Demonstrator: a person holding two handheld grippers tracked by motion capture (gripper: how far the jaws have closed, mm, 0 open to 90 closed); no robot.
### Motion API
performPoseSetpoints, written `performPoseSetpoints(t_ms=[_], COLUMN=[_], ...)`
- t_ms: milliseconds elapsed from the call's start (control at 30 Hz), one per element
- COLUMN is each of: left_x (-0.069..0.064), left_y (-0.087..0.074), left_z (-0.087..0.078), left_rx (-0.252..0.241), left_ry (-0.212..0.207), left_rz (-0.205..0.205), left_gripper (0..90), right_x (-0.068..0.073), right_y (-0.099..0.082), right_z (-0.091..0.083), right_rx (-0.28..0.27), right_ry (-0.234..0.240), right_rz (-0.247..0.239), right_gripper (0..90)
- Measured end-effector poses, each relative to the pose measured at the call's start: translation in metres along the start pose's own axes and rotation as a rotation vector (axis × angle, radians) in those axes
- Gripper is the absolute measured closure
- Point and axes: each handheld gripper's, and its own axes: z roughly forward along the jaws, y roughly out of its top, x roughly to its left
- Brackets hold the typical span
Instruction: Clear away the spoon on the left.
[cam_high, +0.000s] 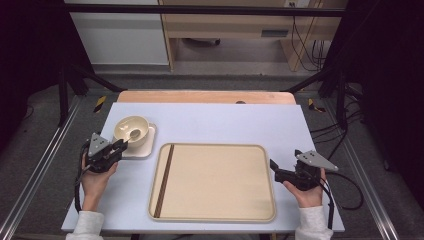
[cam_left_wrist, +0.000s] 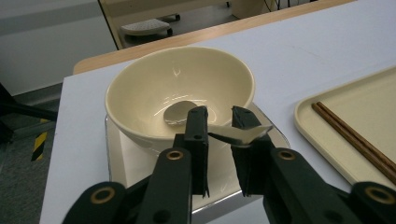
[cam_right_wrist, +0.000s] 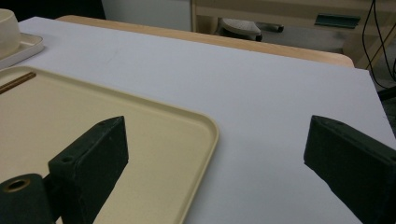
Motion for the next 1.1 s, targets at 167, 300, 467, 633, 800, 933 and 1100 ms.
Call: performPoseSetpoints(t_ms=[167, 300, 467, 633, 800, 933, 1100], left_x=[0.0010, 0.0003, -0.0002, -0.0002, 0.0001, -0.0009, -0.0006], left_y=[-0.0003, 0.0003, 0.0010, 0.0014, 0.0017, 0.0019, 0.0023], left_z=[-0.0028, -0.0038, -0.0055, -0.0072, -0.0092, -0.0091, -0.0104], left_rx=[-0.013, -0.016, -0.018, -0.025, -0.034, -0.030, -0.038], left_ry=[0.009, 0.011, 0.016, 0.018, 0.016, 0.019, 0.012], left_rz=[-0.006, -0.006, -0.008, -0.011, -0.023, -0.021, -0.027], left_gripper=[81.2, 82.6, 83.8, 86.2, 88.4, 88.5, 88.7], right_x=[0.0002, 0.0002, -0.0006, -0.0007, -0.0008, -0.0005, -0.0006], right_y=[-0.0001, 0.0002, 0.0007, 0.0003, 0.0003, 0.0000, 0.0002], right_z=[0.0002, -0.0006, -0.0020, -0.0011, -0.0011, -0.0005, -0.0008], right_rx=[0.000, -0.002, -0.007, -0.005, -0.005, -0.001, -0.001], right_ry=[-0.001, 0.001, 0.001, 0.002, 0.002, 0.000, 0.001], right_rz=[0.002, 0.007, 0.009, 0.008, 0.008, 0.006, 0.008], right_gripper=[6.8, 6.8, 6.8, 6.8, 6.8, 6.8, 6.8])
